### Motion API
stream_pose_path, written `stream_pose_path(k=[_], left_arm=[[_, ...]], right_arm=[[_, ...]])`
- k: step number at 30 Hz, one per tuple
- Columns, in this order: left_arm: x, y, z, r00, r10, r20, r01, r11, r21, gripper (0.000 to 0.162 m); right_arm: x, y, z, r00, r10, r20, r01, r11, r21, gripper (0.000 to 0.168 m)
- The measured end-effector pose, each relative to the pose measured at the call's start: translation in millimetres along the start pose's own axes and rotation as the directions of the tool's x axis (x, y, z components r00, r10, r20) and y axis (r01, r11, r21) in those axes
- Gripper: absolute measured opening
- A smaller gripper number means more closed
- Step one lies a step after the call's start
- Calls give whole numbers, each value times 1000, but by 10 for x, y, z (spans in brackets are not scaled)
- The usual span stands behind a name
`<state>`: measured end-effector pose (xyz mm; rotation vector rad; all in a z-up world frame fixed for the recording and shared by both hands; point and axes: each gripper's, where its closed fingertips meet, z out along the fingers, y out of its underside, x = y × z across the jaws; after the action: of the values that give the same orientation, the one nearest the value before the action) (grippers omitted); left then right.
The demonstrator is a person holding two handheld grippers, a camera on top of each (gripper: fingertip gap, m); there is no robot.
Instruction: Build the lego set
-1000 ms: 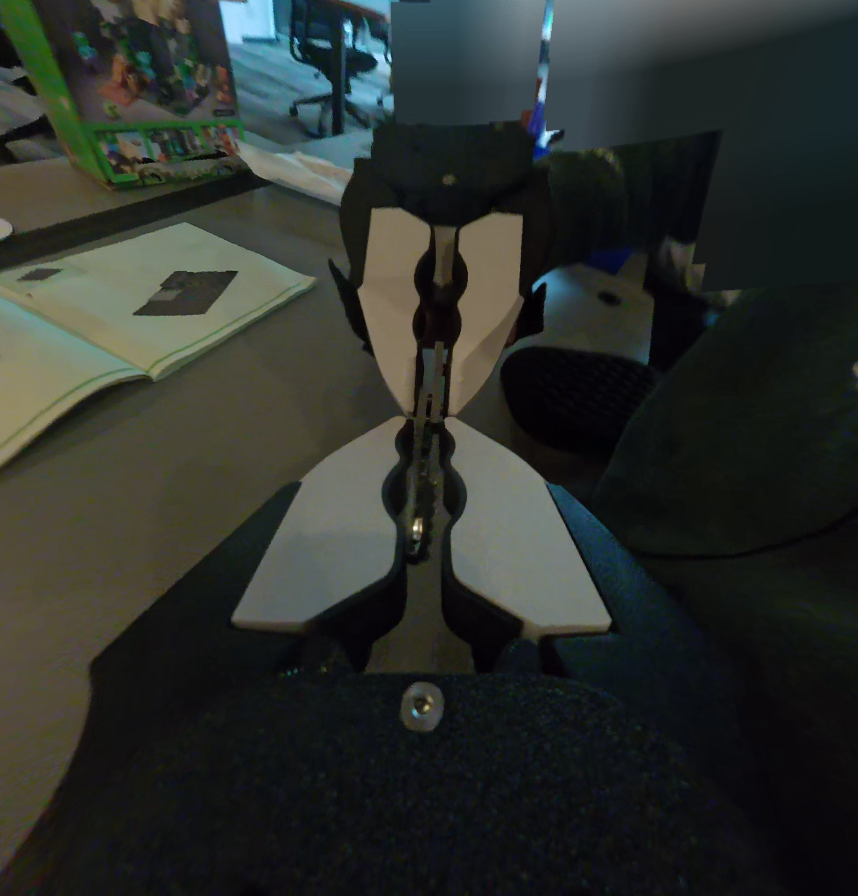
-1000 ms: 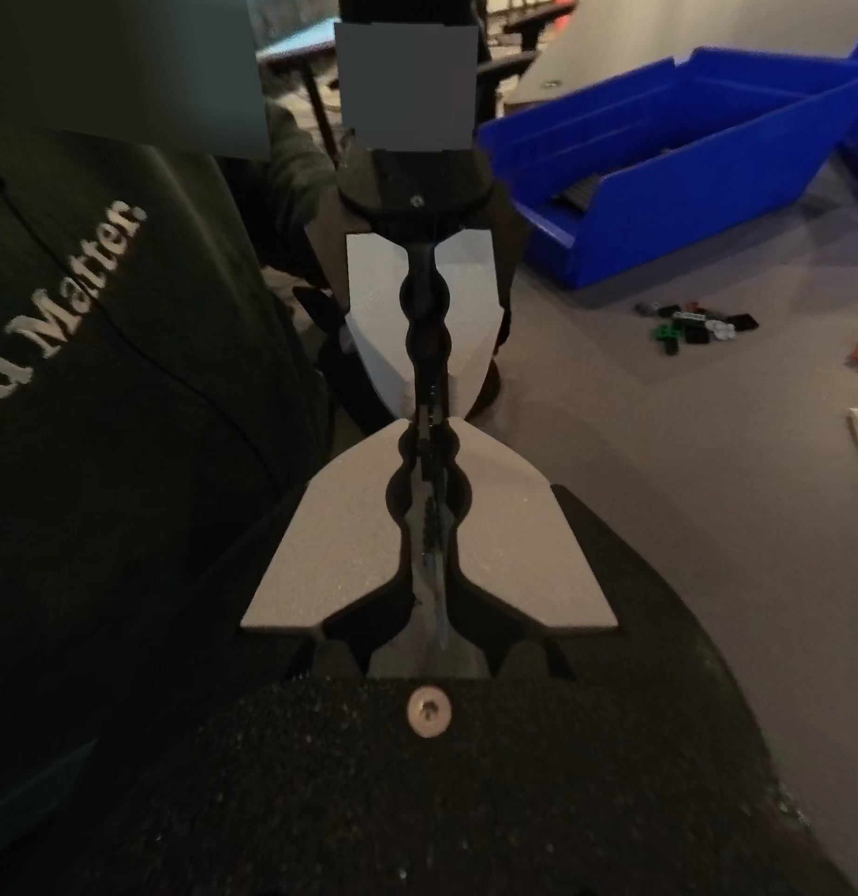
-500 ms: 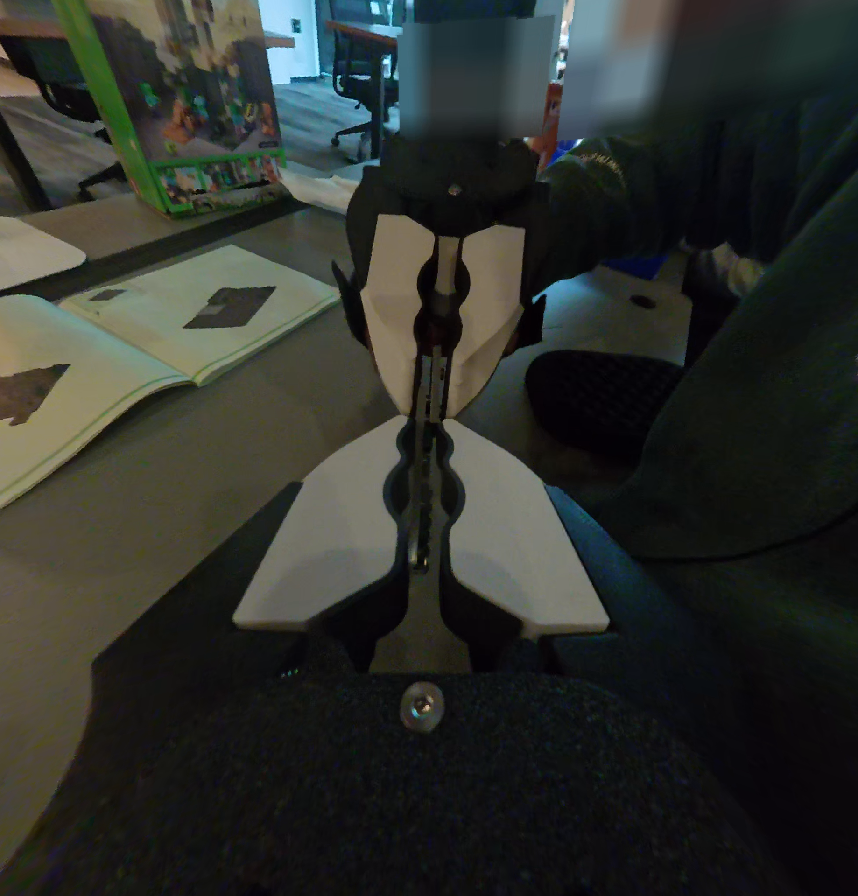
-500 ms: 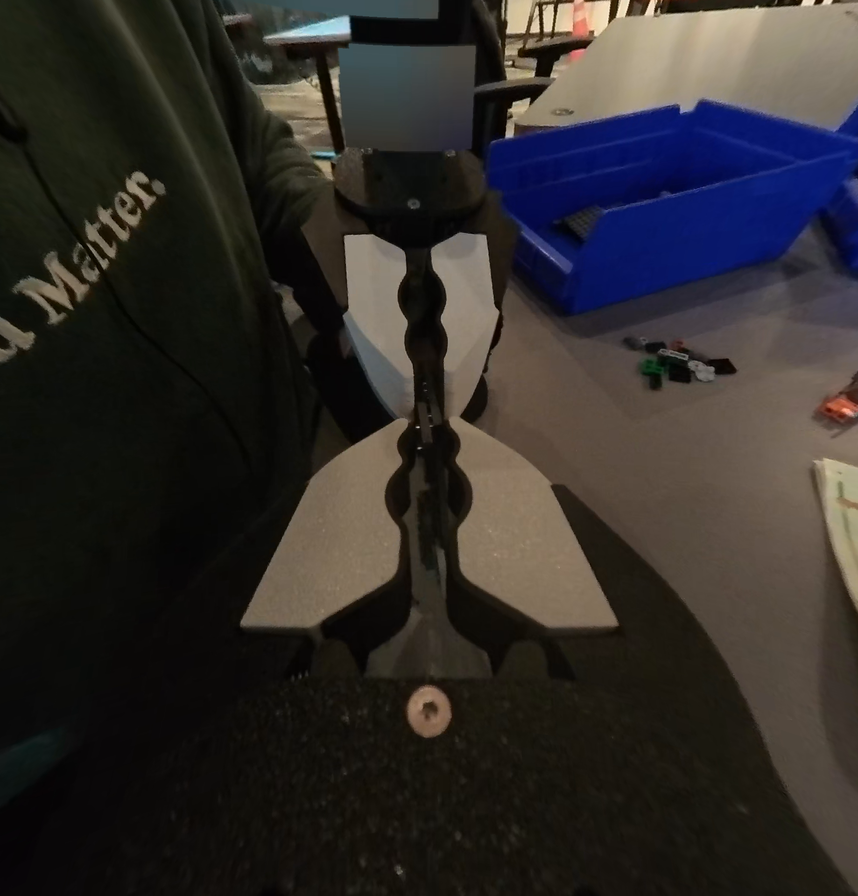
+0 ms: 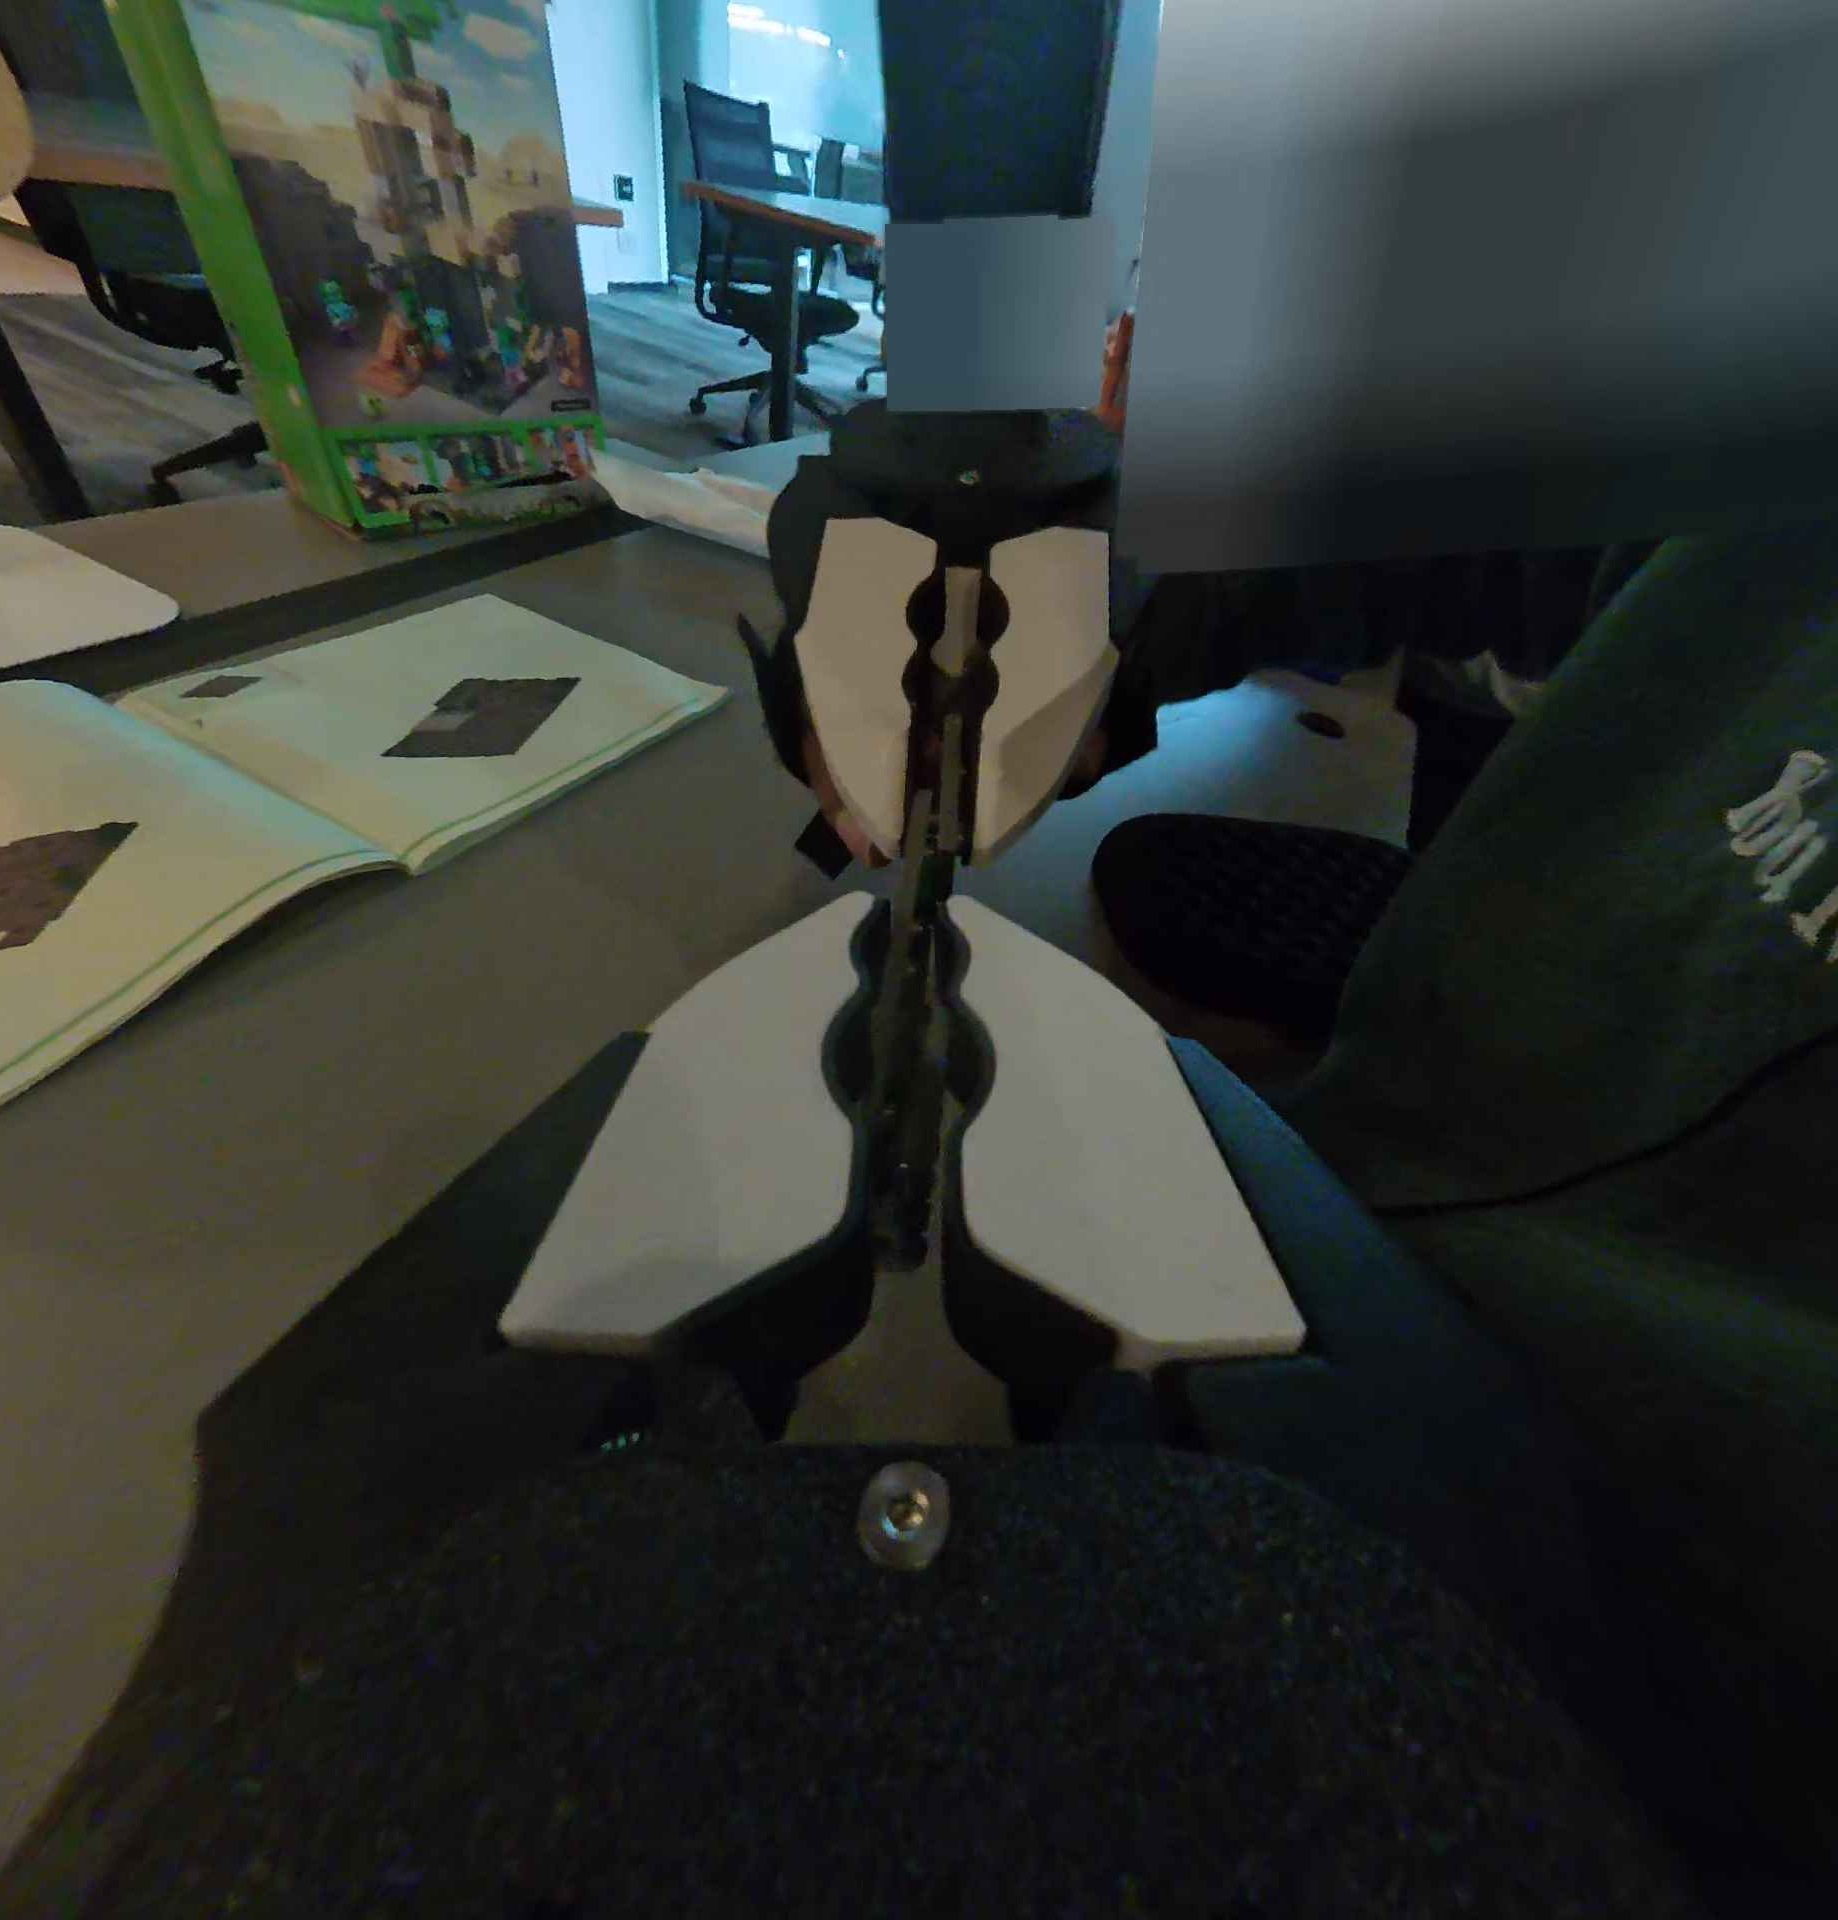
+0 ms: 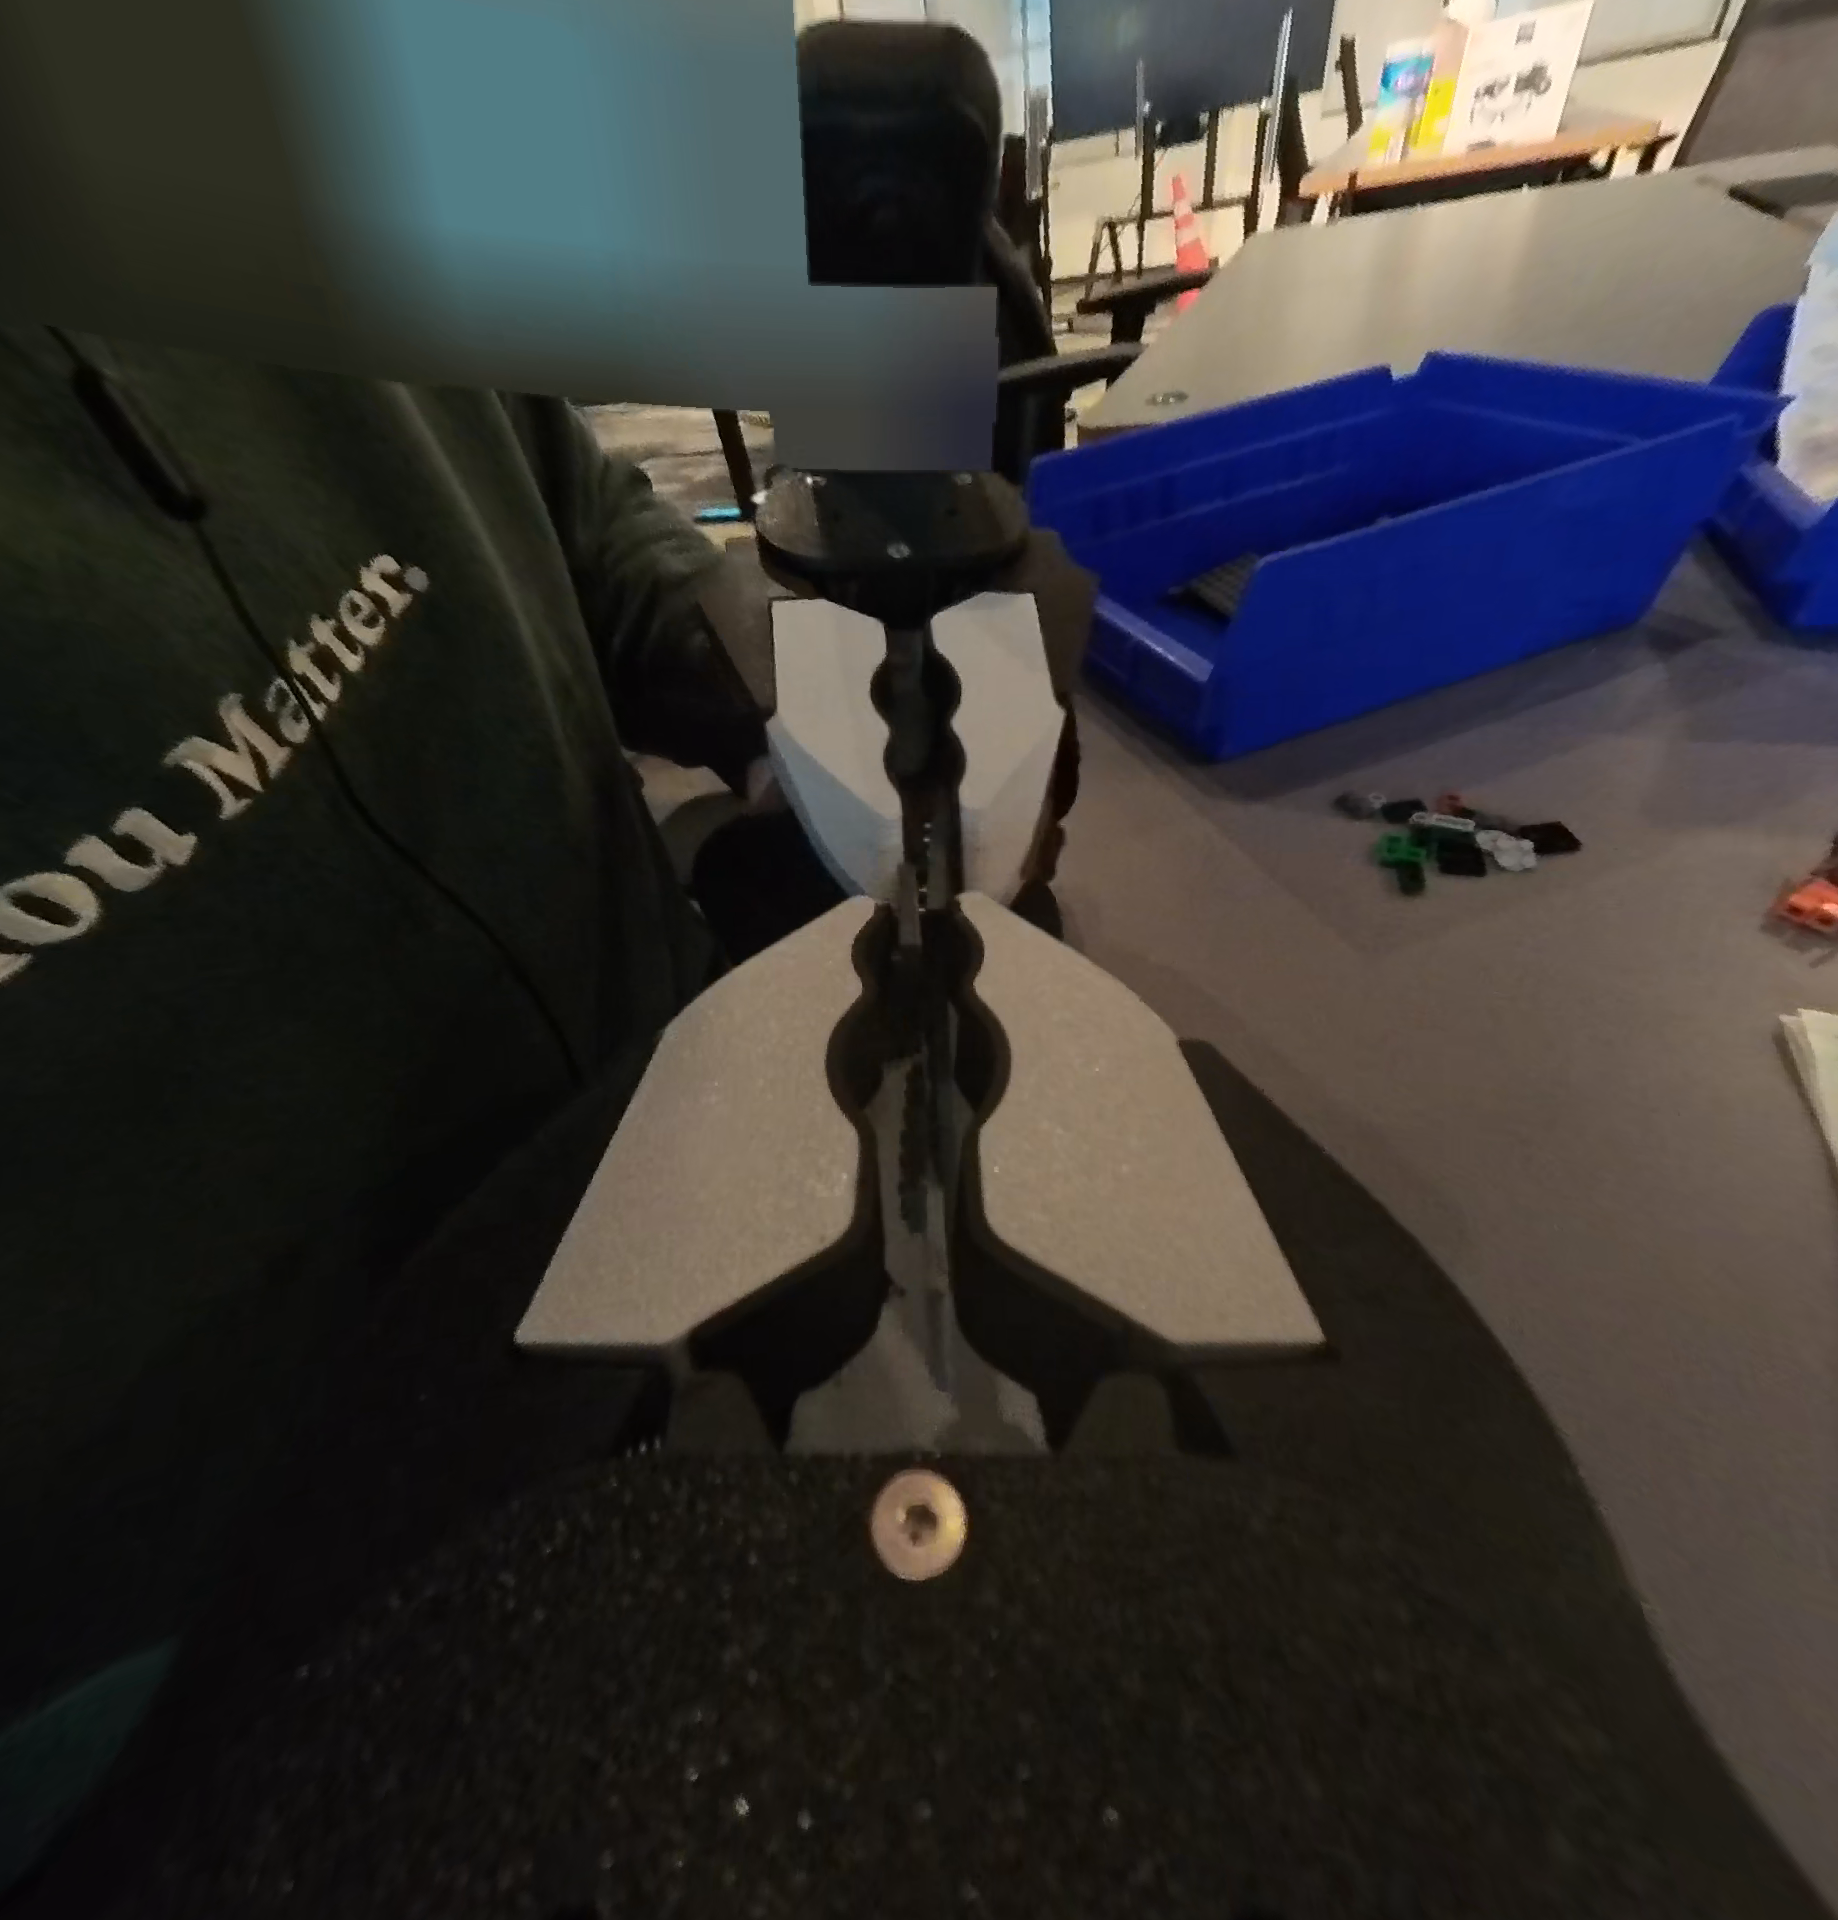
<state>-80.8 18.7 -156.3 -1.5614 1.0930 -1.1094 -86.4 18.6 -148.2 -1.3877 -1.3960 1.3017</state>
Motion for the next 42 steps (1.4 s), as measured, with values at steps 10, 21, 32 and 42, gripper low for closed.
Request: stream_pose_path(k=[10, 21, 32, 42], left_arm=[[25, -38, 4, 996, 90, 8, -90, 996, -9, 5], [52, -100, 11, 993, 115, 15, -115, 993, 21, 5], [77, -297, -32, 999, 43, -2, -42, 985, 169, 7], [187, -416, -72, 985, 175, 5, -173, 964, 202, 10]], right_arm=[[-13, -28, -16, 1000, -13, -21, 13, 1000, 17, 9], [-34, -80, -36, 999, -16, -28, 18, 998, 65, 9], [-46, -210, -39, 998, -2, -63, 13, 984, 177, 9], [-155, -257, -1, 993, -77, -86, 94, 973, 212, 9]])
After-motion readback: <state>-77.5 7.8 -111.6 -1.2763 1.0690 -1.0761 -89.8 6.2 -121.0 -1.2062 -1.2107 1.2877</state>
